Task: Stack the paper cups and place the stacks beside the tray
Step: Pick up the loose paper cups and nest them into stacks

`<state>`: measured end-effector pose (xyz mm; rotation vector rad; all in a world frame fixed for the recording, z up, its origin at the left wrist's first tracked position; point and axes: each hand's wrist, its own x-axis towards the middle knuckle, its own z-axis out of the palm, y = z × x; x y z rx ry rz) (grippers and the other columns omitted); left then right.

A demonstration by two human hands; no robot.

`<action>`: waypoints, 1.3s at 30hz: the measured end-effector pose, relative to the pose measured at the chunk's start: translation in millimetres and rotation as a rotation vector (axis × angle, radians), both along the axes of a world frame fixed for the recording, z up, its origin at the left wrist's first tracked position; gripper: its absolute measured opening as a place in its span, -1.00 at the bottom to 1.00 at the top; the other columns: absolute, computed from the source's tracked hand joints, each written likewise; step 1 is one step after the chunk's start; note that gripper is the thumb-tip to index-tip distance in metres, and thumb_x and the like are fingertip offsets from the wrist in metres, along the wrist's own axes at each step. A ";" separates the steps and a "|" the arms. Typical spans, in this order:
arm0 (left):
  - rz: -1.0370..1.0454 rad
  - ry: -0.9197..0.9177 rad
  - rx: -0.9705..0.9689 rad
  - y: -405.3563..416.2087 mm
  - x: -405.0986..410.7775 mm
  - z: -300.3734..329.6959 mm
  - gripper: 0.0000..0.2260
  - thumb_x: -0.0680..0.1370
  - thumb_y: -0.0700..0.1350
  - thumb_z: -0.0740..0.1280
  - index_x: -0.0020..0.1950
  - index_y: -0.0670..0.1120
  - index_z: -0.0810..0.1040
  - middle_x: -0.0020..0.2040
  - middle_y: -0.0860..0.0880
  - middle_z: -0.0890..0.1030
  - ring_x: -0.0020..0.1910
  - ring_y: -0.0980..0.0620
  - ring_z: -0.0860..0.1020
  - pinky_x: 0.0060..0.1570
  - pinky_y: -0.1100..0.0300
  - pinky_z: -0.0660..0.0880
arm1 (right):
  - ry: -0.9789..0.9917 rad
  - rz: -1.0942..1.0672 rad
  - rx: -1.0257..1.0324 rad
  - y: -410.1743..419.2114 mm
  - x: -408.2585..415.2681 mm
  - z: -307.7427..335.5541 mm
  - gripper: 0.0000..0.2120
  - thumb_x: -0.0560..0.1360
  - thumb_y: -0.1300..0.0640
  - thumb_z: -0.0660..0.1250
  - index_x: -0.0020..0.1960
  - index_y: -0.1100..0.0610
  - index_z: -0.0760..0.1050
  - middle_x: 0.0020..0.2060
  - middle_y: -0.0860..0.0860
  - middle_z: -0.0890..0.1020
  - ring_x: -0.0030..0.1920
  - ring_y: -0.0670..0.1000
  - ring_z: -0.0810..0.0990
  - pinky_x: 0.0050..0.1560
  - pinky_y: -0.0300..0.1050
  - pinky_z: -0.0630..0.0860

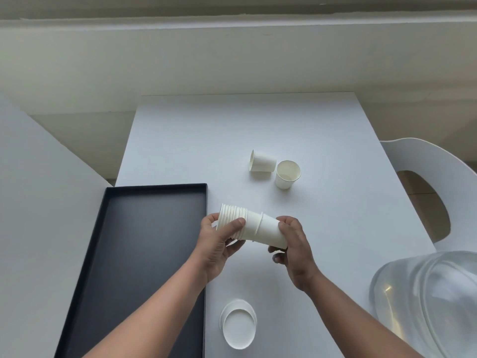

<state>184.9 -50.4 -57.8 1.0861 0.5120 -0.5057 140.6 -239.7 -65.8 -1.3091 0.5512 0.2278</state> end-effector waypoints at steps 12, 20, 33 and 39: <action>-0.268 -0.020 -0.012 14.4 -15.4 7.9 -0.23 0.26 -0.17 0.68 0.38 0.08 0.41 0.04 -0.02 0.70 0.00 -0.02 0.68 0.08 0.08 0.62 | 0.016 0.367 0.005 -11.9 0.4 15.8 -0.44 0.26 -0.03 0.65 0.18 -0.05 0.51 0.03 -0.07 0.64 -0.05 -0.07 0.66 -0.10 -0.10 0.60; -0.414 0.001 0.139 17.9 -19.7 15.8 -0.23 0.15 -0.03 0.73 0.27 -0.06 0.46 0.07 -0.02 0.69 -0.01 0.01 0.73 0.03 0.05 0.66 | -0.118 0.190 -0.231 0.1 -0.1 19.3 -0.54 0.35 -0.34 0.41 0.07 -0.12 0.36 0.04 -0.14 0.44 -0.03 -0.08 0.50 -0.13 -0.25 0.46; -0.794 -0.429 0.847 10.5 -10.7 8.8 -0.20 0.15 0.28 0.67 0.35 0.23 0.51 0.13 0.17 0.62 0.04 0.13 0.65 0.08 0.04 0.66 | -0.151 0.286 -0.609 13.7 21.3 9.2 -0.71 0.56 -0.28 0.21 -0.12 -0.07 0.43 -0.26 -0.27 0.55 -0.28 -0.20 0.47 -0.23 -0.15 0.42; -0.626 -0.379 0.787 14.2 -10.9 -1.7 -0.55 0.24 0.24 0.61 0.04 0.25 0.54 -0.14 0.18 0.66 -0.26 0.14 0.65 -0.29 0.15 0.65 | -0.224 0.033 -0.819 -6.1 67.1 15.9 -0.62 0.55 -0.21 0.22 0.23 -0.02 0.52 0.19 -0.07 0.52 0.12 0.02 0.60 0.07 -0.02 0.52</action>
